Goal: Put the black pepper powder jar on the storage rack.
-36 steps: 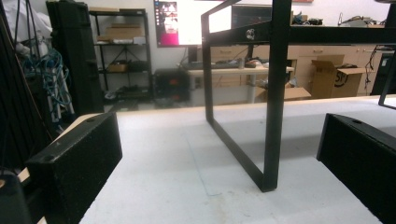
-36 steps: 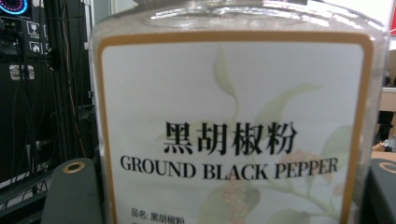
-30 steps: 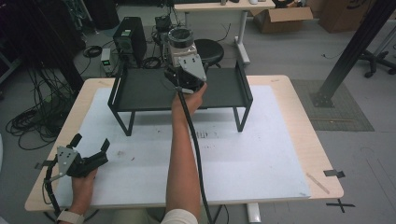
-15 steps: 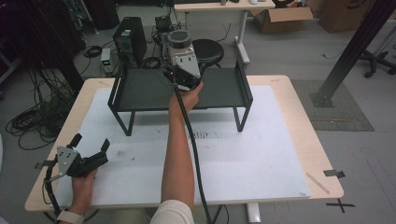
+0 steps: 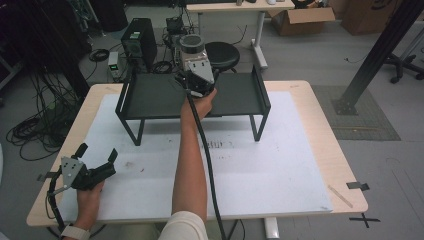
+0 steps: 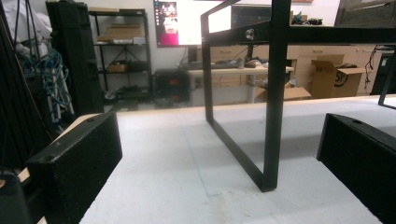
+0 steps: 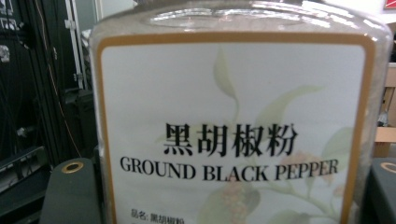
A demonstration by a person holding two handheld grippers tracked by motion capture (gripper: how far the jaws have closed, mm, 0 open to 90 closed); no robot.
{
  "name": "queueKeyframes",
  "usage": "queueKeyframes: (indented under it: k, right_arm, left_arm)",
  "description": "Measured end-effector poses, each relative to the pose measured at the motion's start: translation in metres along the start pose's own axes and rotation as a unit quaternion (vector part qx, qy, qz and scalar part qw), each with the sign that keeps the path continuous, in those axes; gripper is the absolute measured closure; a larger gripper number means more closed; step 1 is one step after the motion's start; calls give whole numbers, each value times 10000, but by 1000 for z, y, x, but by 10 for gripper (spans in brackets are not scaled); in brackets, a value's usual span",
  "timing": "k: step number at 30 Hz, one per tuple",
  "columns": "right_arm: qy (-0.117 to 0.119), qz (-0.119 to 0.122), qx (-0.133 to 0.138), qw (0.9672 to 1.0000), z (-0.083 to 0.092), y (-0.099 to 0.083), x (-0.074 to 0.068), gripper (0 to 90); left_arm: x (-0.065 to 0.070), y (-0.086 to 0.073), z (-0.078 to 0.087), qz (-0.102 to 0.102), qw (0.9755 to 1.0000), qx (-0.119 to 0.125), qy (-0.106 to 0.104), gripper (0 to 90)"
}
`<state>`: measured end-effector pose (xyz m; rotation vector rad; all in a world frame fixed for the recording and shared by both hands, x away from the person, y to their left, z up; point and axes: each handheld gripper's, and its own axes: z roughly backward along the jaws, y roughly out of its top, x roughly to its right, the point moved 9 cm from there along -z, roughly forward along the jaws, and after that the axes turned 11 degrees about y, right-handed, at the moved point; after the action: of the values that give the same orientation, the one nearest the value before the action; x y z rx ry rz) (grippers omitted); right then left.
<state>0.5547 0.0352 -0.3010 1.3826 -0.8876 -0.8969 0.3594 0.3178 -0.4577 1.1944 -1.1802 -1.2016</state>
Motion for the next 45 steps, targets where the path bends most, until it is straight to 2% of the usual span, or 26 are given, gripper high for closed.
queueKeyframes:
  k: [11,20,22,27,34,36,45]
  right_arm:
    - [8,-60,38,10000,1,-1,2,242]
    - [18,48,2,10000,1,-1,1,218]
    - [49,67,-5,10000,1,-1,0,202]
    - [52,-55,109,9999,2,0,0,123]
    - [91,-88,122,9998,4,2,-1,67]
    - [101,-147,154,9997,5,3,-2,16]
    - [180,-144,188,9996,10,5,-5,0]
  left_arm:
    - [0,0,0,-4,10000,-4,0,5]
    - [0,0,0,-7,10000,-2,0,5]
    - [0,0,0,-6,10000,-3,0,5]
    - [0,0,0,-5,10000,5,4,5]
    - [0,0,0,-9,10000,-2,1,5]
    - [0,0,0,-15,10000,-5,2,5]
    - [0,0,0,-9,10000,3,2,5]
